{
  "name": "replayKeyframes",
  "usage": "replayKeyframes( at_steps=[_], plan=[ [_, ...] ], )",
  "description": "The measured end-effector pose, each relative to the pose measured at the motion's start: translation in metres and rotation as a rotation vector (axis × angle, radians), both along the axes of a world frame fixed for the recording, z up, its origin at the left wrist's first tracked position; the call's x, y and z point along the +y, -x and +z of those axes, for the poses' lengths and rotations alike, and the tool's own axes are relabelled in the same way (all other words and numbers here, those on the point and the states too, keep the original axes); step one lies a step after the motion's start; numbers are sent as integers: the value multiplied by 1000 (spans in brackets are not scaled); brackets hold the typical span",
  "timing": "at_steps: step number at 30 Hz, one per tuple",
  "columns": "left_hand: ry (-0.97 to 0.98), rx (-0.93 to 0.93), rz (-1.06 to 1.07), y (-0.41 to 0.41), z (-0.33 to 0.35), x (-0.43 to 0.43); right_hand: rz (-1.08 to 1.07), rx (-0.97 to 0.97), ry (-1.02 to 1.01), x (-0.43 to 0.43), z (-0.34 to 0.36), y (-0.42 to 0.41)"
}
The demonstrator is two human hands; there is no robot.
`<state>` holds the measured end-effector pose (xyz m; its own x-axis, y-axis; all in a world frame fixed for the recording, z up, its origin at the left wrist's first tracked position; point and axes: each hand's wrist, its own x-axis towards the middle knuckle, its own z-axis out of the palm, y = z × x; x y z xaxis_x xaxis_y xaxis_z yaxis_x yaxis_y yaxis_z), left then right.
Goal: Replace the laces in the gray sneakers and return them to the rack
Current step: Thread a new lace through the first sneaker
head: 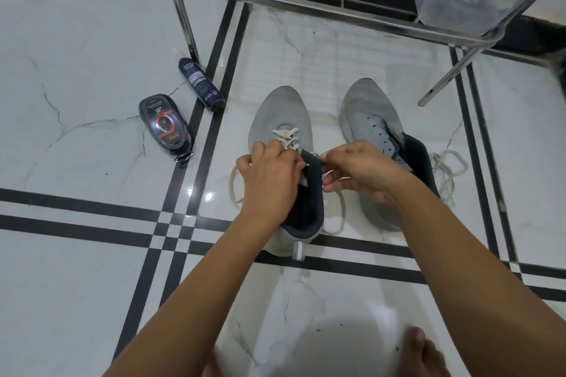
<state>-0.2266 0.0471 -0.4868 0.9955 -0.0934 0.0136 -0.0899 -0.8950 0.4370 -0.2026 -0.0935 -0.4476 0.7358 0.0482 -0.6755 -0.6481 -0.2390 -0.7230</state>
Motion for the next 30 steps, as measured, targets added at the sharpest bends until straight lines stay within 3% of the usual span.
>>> replayKeyframes(
  at_steps=[6, 10, 16, 18, 21, 22, 23, 24, 26, 27, 28, 30],
  plan=[
    [-92, -142, 28, 5, -3, -7, -72, 16, -76, 0, -4, 1],
    [43, -4, -9, 0, -5, -4, -52, -12, -67, 2, -8, 4],
    [167, -69, 152, 3, -3, 7, -56, -90, 2, 6, -11, 5],
    [137, -133, 205, 9, -8, 17, -276, -69, -153, -4, -9, -1],
    [78, -191, 218, 13, -18, 23, -771, -129, -661, -34, 1, -14],
    [66, -206, 226, 12, -20, 24, -814, -145, -707, -41, 5, -18],
    [76, -215, 244, 11, -21, 23, -751, -130, -592, -45, 9, -20],
    [99, -219, 264, 10, -22, 22, -548, -104, -339, -45, 13, -20],
    [147, -223, 288, 10, -23, 21, 124, -19, 239, -33, 18, -18],
    [176, -233, 284, 11, -23, 20, 404, 12, 381, -26, 18, -17],
    [211, -245, 266, 11, -23, 21, 556, -2, 409, -19, 17, -16],
    [321, -228, 217, 11, -20, 23, 415, -133, 249, -10, 21, -17]
  ],
)
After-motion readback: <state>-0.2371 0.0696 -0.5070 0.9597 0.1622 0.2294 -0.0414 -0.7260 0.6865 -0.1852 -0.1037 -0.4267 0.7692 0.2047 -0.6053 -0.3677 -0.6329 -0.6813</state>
